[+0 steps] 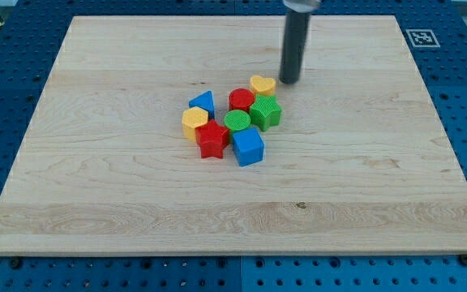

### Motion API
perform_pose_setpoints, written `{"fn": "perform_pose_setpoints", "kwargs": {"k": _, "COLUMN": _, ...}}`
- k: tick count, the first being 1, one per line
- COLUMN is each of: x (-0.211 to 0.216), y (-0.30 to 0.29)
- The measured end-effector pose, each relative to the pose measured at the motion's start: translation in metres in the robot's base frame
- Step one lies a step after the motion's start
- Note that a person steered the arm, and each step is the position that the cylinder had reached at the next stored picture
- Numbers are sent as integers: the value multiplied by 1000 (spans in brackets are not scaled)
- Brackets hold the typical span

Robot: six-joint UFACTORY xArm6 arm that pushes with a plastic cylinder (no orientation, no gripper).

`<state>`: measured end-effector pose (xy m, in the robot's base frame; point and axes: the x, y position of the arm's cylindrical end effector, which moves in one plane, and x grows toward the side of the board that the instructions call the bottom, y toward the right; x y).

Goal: Move the yellow heart to the top of the green star

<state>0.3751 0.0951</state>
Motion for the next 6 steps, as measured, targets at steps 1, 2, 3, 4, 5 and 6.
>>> {"fn": "perform_pose_setpoints", "kwargs": {"k": 1, "x": 56, "y": 0}}
{"fn": "perform_pose_setpoints", "kwargs": {"k": 2, "x": 52, "y": -37}}
{"fn": "perform_pose_setpoints", "kwargs": {"k": 3, "x": 14, "y": -65}}
{"fn": "perform_pose_setpoints", "kwargs": {"k": 4, "x": -12, "y": -73}}
{"fn": "perform_pose_setpoints", "kwargs": {"k": 5, "x": -2, "y": -73}}
{"fn": "perform_pose_setpoints", "kwargs": {"k": 6, "x": 20, "y": -52}}
